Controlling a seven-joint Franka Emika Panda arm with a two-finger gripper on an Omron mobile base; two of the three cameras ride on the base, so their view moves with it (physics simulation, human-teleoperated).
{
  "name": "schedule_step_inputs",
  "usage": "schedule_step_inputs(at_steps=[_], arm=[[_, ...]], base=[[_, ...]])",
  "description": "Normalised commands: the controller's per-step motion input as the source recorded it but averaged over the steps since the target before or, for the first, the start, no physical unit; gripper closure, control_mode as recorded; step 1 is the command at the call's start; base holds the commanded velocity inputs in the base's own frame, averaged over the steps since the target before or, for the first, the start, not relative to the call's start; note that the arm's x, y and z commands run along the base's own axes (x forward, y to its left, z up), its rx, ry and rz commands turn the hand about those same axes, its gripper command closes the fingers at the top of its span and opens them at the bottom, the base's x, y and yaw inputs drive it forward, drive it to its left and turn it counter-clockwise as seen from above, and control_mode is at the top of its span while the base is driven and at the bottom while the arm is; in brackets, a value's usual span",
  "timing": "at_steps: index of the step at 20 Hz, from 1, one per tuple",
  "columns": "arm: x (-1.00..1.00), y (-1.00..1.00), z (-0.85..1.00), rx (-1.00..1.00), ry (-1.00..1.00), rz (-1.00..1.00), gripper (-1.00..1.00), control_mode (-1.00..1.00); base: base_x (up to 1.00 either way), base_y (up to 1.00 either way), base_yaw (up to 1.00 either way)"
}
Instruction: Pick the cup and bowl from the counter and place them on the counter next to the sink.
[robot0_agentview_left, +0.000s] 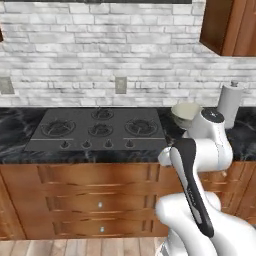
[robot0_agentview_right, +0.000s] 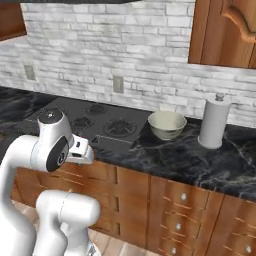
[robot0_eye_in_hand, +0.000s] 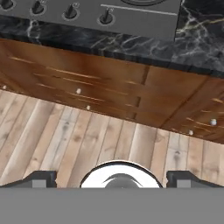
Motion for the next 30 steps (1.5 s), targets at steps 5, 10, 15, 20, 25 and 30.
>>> schedule_step_inputs(at_steps=[5,10,15,20,25,30], arm=[[0.00,0.00,0.00,0.00,0.00,0.00,-1.00,1.00],[0.00,0.00,0.00,0.00,0.00,0.00,-1.00,1.00],[0.00,0.00,0.00,0.00,0.00,0.00,-1.00,1.00],[0.00,0.00,0.00,0.00,0.00,0.00,-1.00,1.00],[0.08,0.00,0.00,0.00,0.00,0.00,-1.00,-1.00],[0.97,0.03,0.03,0.00,0.23,0.02,-1.00,-1.00]], base=[[1.00,-0.35,-0.18],[0.94,-0.07,-0.47],[0.21,-0.03,-0.18],[0.00,0.00,0.00],[0.00,0.00,0.00],[0.00,0.00,0.00]])
